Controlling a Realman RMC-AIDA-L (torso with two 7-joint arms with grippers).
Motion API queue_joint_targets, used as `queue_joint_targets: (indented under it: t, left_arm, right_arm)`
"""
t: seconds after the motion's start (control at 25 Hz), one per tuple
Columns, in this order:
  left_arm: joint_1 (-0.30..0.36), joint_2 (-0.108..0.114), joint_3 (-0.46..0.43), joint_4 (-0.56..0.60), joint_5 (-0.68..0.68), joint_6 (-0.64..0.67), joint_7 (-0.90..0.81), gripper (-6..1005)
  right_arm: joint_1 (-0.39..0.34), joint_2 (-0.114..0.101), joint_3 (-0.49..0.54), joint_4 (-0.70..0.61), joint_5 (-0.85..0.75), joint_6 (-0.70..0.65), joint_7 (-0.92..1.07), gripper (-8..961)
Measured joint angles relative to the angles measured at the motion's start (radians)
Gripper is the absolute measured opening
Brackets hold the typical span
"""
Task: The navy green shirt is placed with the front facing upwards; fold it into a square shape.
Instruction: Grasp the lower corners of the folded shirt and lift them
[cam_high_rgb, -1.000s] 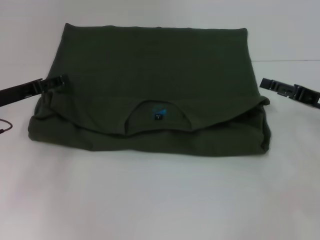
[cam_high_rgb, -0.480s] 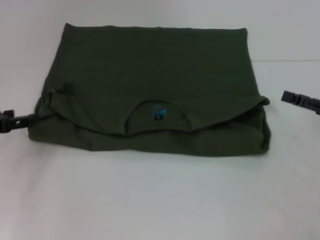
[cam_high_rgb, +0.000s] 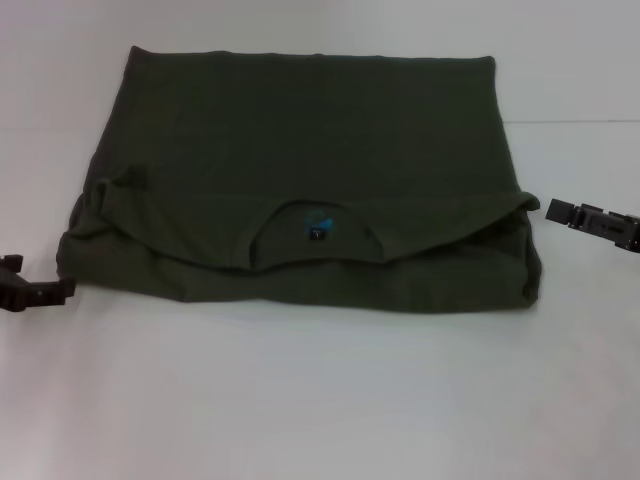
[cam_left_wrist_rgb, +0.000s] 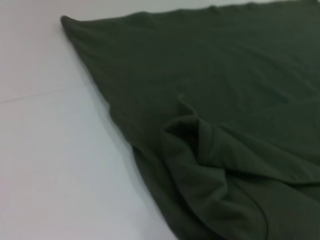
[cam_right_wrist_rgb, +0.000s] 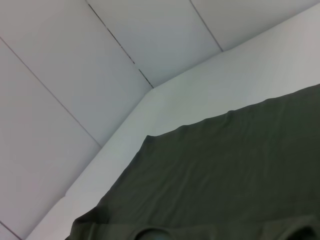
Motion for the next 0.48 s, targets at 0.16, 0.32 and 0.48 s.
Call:
queue_joint_targets:
  t: [0.16, 0.32, 0.48]
  left_arm:
    - [-0.011, -0.016, 0.069, -0.007, 0.0, -0.054, 0.001, 921]
    - [-0.025, -0.029, 0.084, -0.004, 0.0, -0.062, 0.015, 903]
    - [-0.032, -0.032, 0.082, -0.001, -0.008, -0.06, 0.022, 886]
  right_arm:
    - [0.001, 0.008, 0.0, 0.0, 0.0, 0.002, 0.0, 947]
    - [0.002, 0.012, 0.001, 0.001, 0.0, 0.003, -0.001, 947]
    - [0.003, 0.019, 0.003, 0.001, 0.0, 0.006, -0.009, 948]
